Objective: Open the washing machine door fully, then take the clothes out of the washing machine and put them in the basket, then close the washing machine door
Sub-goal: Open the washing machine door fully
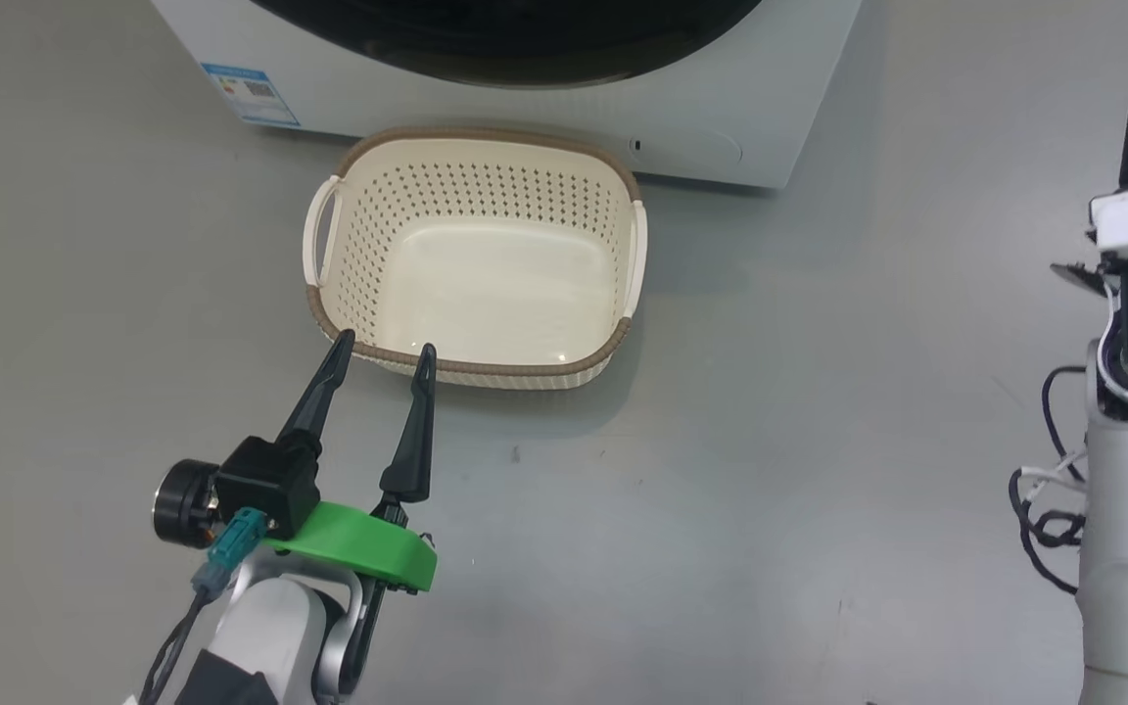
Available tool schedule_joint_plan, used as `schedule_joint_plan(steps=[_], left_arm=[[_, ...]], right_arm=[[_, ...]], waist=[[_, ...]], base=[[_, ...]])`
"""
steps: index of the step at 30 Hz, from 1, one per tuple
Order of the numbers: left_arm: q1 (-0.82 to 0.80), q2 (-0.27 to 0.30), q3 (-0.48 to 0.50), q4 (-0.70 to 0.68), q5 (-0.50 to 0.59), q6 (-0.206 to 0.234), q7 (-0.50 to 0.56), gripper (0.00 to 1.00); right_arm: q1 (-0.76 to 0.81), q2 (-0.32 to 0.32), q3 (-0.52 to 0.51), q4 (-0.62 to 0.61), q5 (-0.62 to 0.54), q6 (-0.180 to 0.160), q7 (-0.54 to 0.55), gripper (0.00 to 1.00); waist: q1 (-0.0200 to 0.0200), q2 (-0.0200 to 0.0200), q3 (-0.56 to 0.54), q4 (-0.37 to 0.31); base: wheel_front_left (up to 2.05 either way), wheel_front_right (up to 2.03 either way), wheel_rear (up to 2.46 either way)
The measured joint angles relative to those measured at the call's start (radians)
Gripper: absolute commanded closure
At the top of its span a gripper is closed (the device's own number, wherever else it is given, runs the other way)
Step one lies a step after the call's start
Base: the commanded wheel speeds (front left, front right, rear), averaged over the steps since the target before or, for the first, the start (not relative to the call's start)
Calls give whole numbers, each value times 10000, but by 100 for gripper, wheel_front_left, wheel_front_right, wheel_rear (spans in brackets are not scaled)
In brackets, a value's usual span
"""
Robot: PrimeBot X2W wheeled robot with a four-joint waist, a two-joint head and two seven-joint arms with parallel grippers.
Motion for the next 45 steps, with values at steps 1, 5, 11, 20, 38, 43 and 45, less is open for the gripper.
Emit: schedule_joint_plan(steps=[1,5,11,20,38,43,45], left_arm=[[-96,-2,-50,-31,-59,0,0,0],[-390,-6,-107,-107,-242,0,0,0],[-694,-21,-240,-178,-571,42,0,0],[-1042,-36,-462,-178,-754,61,0,0],[-1668,-107,-779,-224,-1110,146,-2,0],[-1721,-119,-869,-188,-1193,163,-2,0],[-1738,-119,-876,-132,-1193,224,-2,0]], right_arm=[[-228,-4,-81,6,347,-13,270,100],[-1221,-19,-130,-4,1022,-282,1202,100],[-2778,-228,-232,65,1601,-984,2405,100],[-4507,-794,-339,453,1718,-1835,3438,100],[-6801,-1068,-276,1931,2044,-2207,4696,100],[-7241,-989,-353,2345,2341,-2219,5014,100],[-7385,-796,-648,2556,2805,-2288,5099,100]], waist=[[0,0,122,63],[0,0,599,326],[0,0,1338,749],[1,0,2081,1230],[0,0,2989,1885],[0,0,3096,2006],[0,0,3122,2047]], base=[[0,0,0],[0,0,0],[0,0,0],[0,0,0],[0,0,0],[0,0,0],[0,0,0]])
